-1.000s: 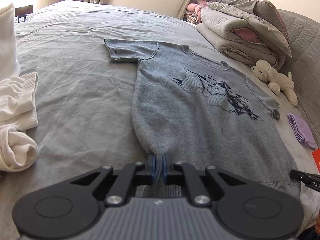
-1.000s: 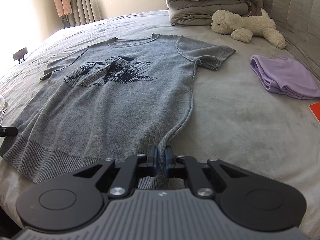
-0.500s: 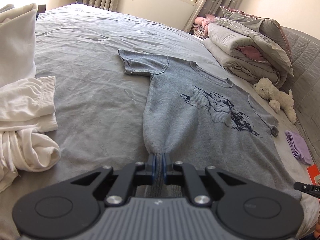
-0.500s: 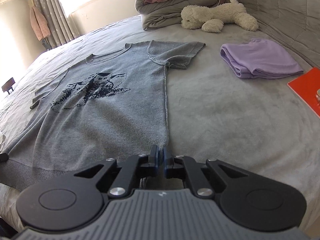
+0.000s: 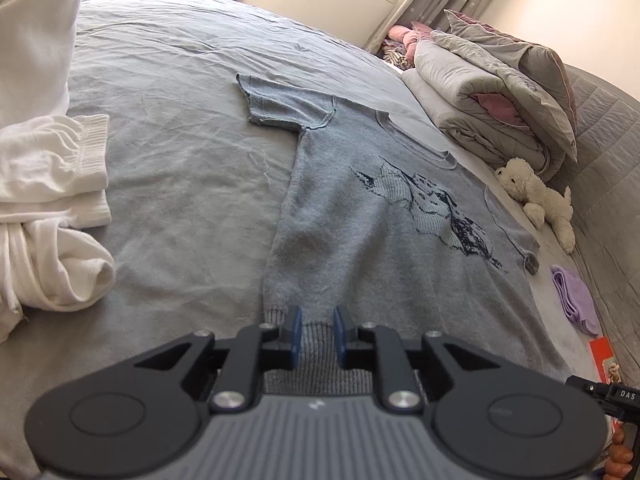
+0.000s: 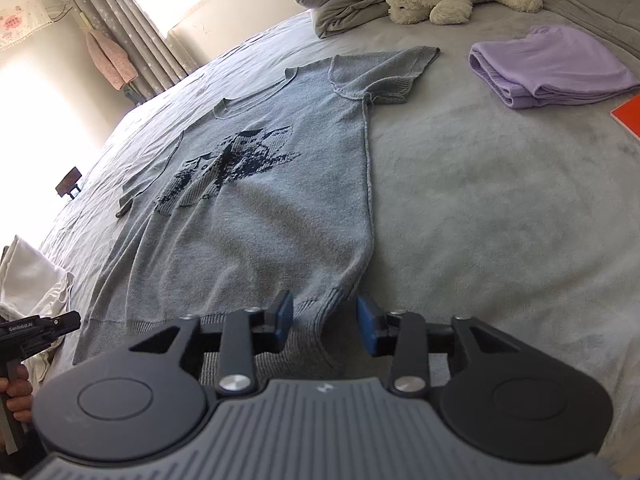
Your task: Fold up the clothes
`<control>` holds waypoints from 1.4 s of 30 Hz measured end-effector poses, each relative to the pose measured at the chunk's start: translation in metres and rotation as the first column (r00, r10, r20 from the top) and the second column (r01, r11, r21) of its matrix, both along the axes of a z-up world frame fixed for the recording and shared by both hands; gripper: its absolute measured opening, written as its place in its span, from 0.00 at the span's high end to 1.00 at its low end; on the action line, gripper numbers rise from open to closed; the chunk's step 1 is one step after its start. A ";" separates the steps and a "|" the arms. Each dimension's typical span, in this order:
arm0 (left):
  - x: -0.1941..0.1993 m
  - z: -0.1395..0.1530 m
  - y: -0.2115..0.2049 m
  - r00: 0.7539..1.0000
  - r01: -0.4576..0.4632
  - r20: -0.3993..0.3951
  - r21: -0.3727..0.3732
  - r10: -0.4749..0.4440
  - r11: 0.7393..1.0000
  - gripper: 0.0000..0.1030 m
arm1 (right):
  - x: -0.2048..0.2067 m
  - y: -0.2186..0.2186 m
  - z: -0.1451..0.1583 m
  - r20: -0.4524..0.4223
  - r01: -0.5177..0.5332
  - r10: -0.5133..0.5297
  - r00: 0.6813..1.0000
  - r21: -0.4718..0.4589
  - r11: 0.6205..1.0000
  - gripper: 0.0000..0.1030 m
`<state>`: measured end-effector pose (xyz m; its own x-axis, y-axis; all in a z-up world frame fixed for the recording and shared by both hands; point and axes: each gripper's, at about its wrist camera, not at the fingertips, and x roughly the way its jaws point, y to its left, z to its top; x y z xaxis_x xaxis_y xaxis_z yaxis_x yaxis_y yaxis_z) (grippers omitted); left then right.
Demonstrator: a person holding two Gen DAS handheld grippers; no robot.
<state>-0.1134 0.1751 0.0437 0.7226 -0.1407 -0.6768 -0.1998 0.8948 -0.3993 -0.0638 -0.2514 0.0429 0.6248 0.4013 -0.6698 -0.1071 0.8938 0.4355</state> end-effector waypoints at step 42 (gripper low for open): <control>-0.001 -0.011 -0.006 0.987 0.150 -0.049 -0.008 -0.151 0.989 0.95 | -0.031 0.003 -0.003 -0.038 0.030 -0.032 0.999 -0.041 0.999 0.84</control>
